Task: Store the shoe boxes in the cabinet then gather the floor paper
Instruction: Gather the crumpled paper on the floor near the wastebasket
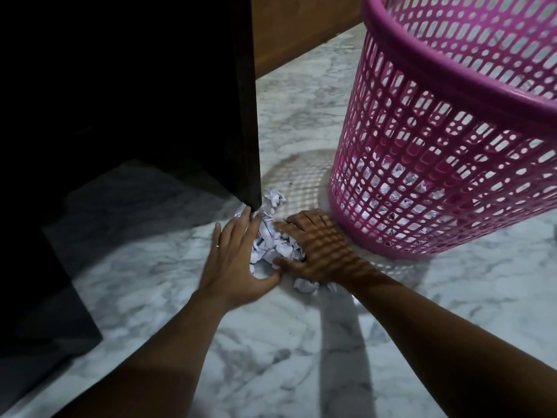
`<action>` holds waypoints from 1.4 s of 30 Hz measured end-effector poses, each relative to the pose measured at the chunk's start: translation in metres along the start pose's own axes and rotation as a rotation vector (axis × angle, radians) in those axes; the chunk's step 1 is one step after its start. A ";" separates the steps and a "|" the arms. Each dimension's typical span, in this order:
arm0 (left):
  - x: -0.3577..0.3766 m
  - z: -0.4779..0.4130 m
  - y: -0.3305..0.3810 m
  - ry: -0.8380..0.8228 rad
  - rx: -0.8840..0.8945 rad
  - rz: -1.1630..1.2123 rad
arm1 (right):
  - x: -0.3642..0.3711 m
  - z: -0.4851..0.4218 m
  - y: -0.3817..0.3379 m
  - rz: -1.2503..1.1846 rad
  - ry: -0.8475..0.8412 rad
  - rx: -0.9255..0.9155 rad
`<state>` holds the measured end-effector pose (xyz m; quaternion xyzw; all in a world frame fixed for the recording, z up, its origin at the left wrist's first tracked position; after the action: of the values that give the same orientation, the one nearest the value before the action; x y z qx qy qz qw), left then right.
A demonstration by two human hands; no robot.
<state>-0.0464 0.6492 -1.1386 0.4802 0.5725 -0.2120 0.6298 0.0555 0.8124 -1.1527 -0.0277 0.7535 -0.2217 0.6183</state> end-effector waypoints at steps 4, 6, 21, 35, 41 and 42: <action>0.009 0.001 0.000 0.051 0.046 -0.020 | -0.003 -0.002 0.000 0.045 0.018 0.002; 0.010 -0.001 0.001 0.093 0.047 -0.012 | -0.001 -0.002 0.002 -0.013 0.017 -0.021; 0.022 0.000 0.004 0.186 -0.033 -0.133 | -0.025 -0.023 -0.005 -0.217 -0.161 0.045; 0.021 0.022 0.012 0.224 -0.123 -0.131 | -0.007 0.056 -0.032 -0.282 0.105 0.361; 0.026 0.027 0.012 0.263 -0.141 -0.128 | 0.005 0.065 -0.030 -0.112 0.159 0.297; 0.027 0.026 0.011 0.267 -0.146 -0.107 | 0.006 0.064 -0.029 -0.096 0.162 0.283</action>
<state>-0.0173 0.6393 -1.1623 0.4261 0.6897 -0.1373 0.5692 0.1081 0.7653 -1.1563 0.0415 0.7598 -0.3564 0.5421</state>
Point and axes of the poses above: each hand's wrist, its own z-axis away from the middle knuckle, its own x-axis out of the palm, y = z × x, the point moved 1 cm from there along -z, towards the middle knuckle, and after that the axes turned 4 degrees about x, right-handed, at the moved point
